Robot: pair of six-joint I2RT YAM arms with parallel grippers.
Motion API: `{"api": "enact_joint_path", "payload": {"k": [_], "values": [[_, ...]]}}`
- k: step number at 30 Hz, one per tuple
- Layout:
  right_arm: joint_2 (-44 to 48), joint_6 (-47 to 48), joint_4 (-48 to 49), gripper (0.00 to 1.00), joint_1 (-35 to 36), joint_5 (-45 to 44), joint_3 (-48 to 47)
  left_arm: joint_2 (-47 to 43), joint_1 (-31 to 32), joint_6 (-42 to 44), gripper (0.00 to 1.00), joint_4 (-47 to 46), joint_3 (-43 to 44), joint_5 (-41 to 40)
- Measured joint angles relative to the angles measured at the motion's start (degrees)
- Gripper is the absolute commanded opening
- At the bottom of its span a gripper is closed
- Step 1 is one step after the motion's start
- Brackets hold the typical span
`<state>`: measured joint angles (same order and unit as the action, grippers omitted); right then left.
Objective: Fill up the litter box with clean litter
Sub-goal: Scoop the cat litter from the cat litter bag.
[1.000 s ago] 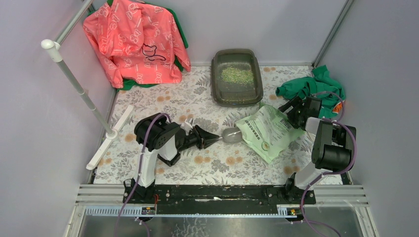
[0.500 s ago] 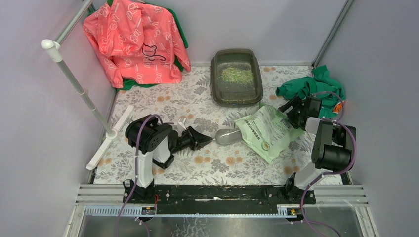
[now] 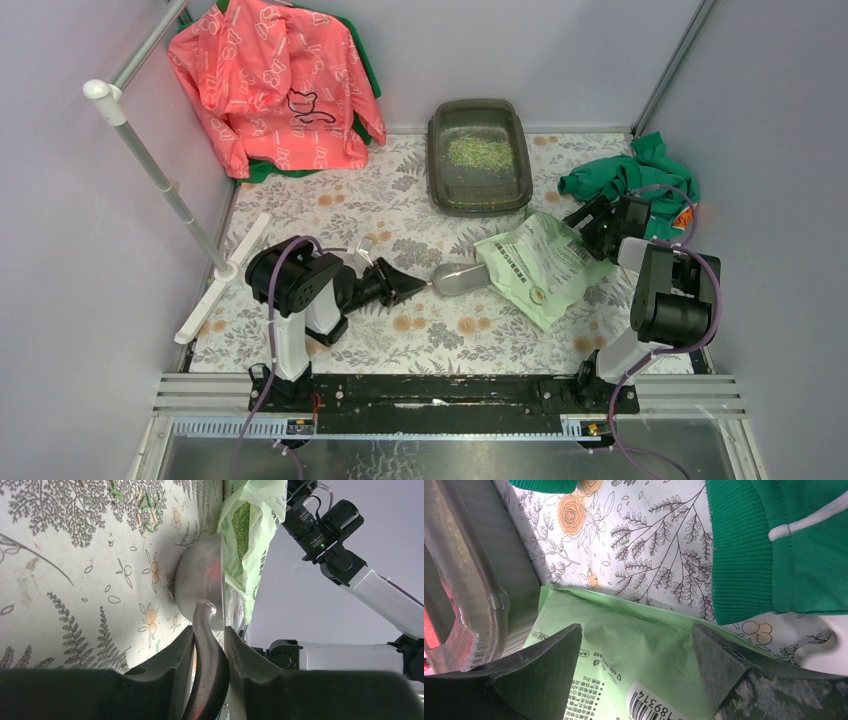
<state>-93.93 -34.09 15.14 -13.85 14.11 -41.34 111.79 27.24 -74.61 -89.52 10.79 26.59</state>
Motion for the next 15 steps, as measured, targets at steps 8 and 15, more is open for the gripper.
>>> {"api": "enact_joint_path", "payload": {"k": [8,15], "values": [[0.0,0.15,0.0,0.89,0.04,-0.02,0.0,-1.66,0.13,0.07,0.0,6.56,4.39,-0.04],[0.0,0.15,0.02,0.89,0.04,-0.04,0.0,-13.68,4.74,7.34,0.0,33.35,15.85,-4.28]]}}
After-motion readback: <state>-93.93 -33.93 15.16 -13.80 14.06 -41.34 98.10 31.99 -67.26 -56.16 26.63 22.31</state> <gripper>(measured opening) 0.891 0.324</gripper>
